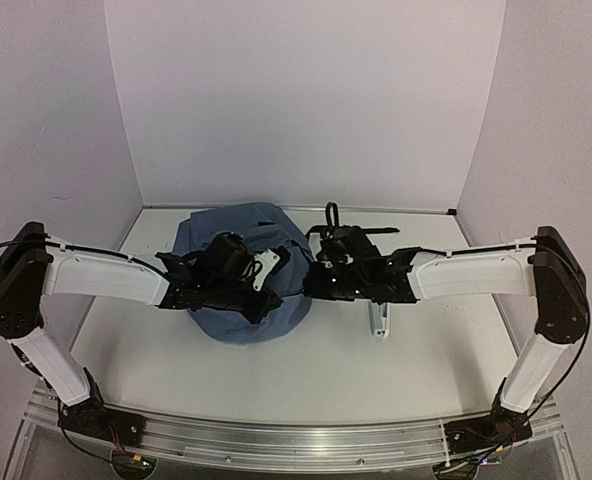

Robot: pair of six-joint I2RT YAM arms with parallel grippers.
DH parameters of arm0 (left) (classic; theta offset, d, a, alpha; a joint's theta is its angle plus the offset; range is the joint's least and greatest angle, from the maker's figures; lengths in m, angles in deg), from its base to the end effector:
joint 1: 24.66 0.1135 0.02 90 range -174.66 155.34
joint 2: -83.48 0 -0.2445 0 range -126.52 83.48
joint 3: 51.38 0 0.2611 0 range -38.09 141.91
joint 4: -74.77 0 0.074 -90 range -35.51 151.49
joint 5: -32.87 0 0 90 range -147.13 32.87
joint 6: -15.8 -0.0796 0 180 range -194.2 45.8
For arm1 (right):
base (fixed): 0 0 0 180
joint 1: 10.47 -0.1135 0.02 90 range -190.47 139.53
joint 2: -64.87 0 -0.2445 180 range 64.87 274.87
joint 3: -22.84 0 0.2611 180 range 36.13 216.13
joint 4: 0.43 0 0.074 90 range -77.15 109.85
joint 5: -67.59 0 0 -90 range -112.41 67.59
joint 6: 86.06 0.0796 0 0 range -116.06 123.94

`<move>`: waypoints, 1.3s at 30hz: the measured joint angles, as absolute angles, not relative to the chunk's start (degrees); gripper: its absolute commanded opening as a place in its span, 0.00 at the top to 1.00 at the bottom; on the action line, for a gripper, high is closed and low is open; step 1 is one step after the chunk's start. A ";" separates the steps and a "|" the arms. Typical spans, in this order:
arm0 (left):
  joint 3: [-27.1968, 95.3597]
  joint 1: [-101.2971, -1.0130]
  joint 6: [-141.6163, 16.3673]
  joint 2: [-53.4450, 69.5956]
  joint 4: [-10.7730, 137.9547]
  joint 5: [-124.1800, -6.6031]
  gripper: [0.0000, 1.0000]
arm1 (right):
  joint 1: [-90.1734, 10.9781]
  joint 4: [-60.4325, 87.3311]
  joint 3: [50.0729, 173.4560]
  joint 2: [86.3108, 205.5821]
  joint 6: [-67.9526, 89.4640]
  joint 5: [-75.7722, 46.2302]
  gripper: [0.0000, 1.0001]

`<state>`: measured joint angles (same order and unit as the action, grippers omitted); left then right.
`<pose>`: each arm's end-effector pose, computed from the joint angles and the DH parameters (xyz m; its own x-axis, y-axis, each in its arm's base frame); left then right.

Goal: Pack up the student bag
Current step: Zip the student bag at the center of the board.

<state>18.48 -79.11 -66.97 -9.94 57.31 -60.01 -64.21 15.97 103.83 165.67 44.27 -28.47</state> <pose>0.2233 -0.3194 0.1525 -0.4836 0.4605 -0.7443 0.7800 0.6127 -0.1277 0.2641 0.3458 0.1747 -0.7527 0.0620 -0.6555 -0.3467 0.8090 0.4746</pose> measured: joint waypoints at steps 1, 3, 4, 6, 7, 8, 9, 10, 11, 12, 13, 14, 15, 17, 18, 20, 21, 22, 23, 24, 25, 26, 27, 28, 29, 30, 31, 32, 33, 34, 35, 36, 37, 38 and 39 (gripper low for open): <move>18.38 -79.11 -66.57 -9.76 57.56 -60.24 1.00 | -64.26 16.38 103.83 165.66 44.26 -29.65 1.00; 17.56 -79.16 -65.59 -8.69 58.23 -60.72 1.00 | -64.52 17.65 103.86 165.66 44.07 -33.04 1.00; 16.73 -79.19 -65.08 -7.75 58.35 -61.05 1.00 | -64.57 18.31 103.96 165.62 43.90 -34.48 1.00; 15.11 -79.27 -64.12 -6.00 58.43 -61.69 1.00 | -64.54 19.70 104.36 165.62 43.41 -37.12 1.00; 14.25 -79.36 -63.60 -5.08 58.45 -62.07 1.00 | -64.43 20.42 104.66 165.62 43.16 -37.95 1.00; 13.32 -79.44 -63.02 -4.07 58.47 -62.49 1.00 | -64.21 20.96 104.97 165.62 43.00 -38.30 1.00; 12.38 -79.52 -62.44 -3.02 58.49 -62.91 1.00 | -63.92 21.40 105.27 165.62 42.86 -38.53 1.00; 11.51 -79.58 -61.94 -1.93 58.48 -63.28 1.00 | -63.38 21.64 105.53 165.62 42.77 -38.47 1.00; 10.69 -79.65 -61.48 -0.85 58.42 -63.57 1.00 | -62.73 21.86 105.76 165.62 42.71 -38.11 1.00; 10.20 -79.69 -60.98 -0.08 58.43 -63.76 1.00 | -61.91 21.93 105.91 165.62 42.55 -37.41 1.00; 9.66 -79.72 -60.52 0.86 58.46 -63.97 1.00 | -61.04 21.97 106.09 165.62 42.30 -36.52 1.00; 9.10 -79.75 -60.05 1.90 58.46 -64.20 1.00 | -60.18 21.97 106.29 165.64 41.94 -35.40 1.00; 8.58 -79.75 -59.53 2.89 58.42 -64.36 1.00 | -59.38 21.92 106.56 165.70 41.48 -33.98 1.00; 7.55 -79.74 -58.73 4.99 57.91 -64.48 1.00 | -57.89 21.50 107.29 165.92 40.48 -30.81 1.00; 7.08 -79.70 -58.32 6.05 57.45 -64.46 1.00 | -57.28 21.26 107.66 166.07 39.97 -29.22 1.00; 6.41 -79.68 -57.62 7.76 56.48 -64.46 1.00 | -56.20 20.63 108.34 166.64 39.07 -26.13 1.00; 6.14 -79.68 -57.33 8.47 56.04 -64.45 1.00 | -55.80 20.37 108.72 166.97 38.62 -24.72 1.00; 5.96 -79.67 -57.01 9.05 55.39 -64.42 1.00 | -55.46 20.26 109.06 167.25 38.21 -23.30 1.00; 5.81 -79.66 -56.68 9.57 54.70 -64.40 0.97 | -55.16 20.17 109.36 167.49 37.84 -21.89 1.00; 5.75 -79.64 -56.32 9.90 54.07 -64.38 0.88 | -54.98 20.05 109.52 167.61 37.56 -20.63 1.00; 5.81 -79.62 -55.93 10.01 53.47 -64.37 0.76 | -54.89 19.96 109.54 167.63 37.42 -19.73 1.00; 6.03 -79.63 -55.43 10.03 52.62 -64.44 0.65 | -54.70 19.84 109.54 167.63 37.31 -18.73 1.00; 6.47 -79.64 -54.99 10.01 51.28 -64.48 0.53 | -54.45 19.64 109.47 167.63 37.23 -17.88 1.00; 7.44 -79.67 -54.36 9.85 49.51 -64.49 0.40 | -54.14 19.36 109.24 167.63 37.20 -17.44 1.00; 8.58 -79.75 -54.04 9.52 48.22 -64.41 0.33 | -53.72 18.96 108.93 167.61 37.21 -17.24 1.00; 10.44 -79.79 -53.25 8.77 46.91 -64.37 0.29 | -53.15 18.15 108.33 167.58 37.26 -17.13 1.00; 12.53 -79.83 -52.69 7.76 46.56 -64.17 0.25 | -52.61 17.56 107.61 167.45 37.33 -17.13 1.00; 14.54 -79.86 -52.23 6.78 46.40 -64.03 0.23 | -52.17 17.04 106.89 167.31 37.43 -17.12 1.00; 16.49 -79.86 -51.90 5.79 46.48 -63.96 0.20 | -51.84 16.63 106.19 167.15 37.54 -17.09 1.00; 18.54 -79.85 -51.78 4.55 46.78 -63.96 0.20 | -51.61 16.38 105.58 166.90 37.65 -17.12 1.00; 20.37 -79.83 -51.96 3.25 47.28 -63.93 0.19 | -51.46 16.27 104.94 166.56 37.86 -17.18 1.00; 22.14 -79.85 -51.88 1.78 48.00 -63.86 0.17 | -51.40 16.24 104.52 166.24 37.98 -17.21 1.00; 23.71 -79.91 -51.86 0.24 48.64 -63.72 0.16 | -51.38 16.19 104.28 165.94 38.13 -17.30 1.00; 25.14 -80.00 -51.88 -1.35 49.23 -63.54 0.15 | -51.38 16.13 104.15 165.64 38.30 -17.43 1.00; 26.49 -80.25 -51.93 -3.26 49.72 -63.08 0.13 | -51.39 16.00 104.14 165.42 38.43 -17.54 1.00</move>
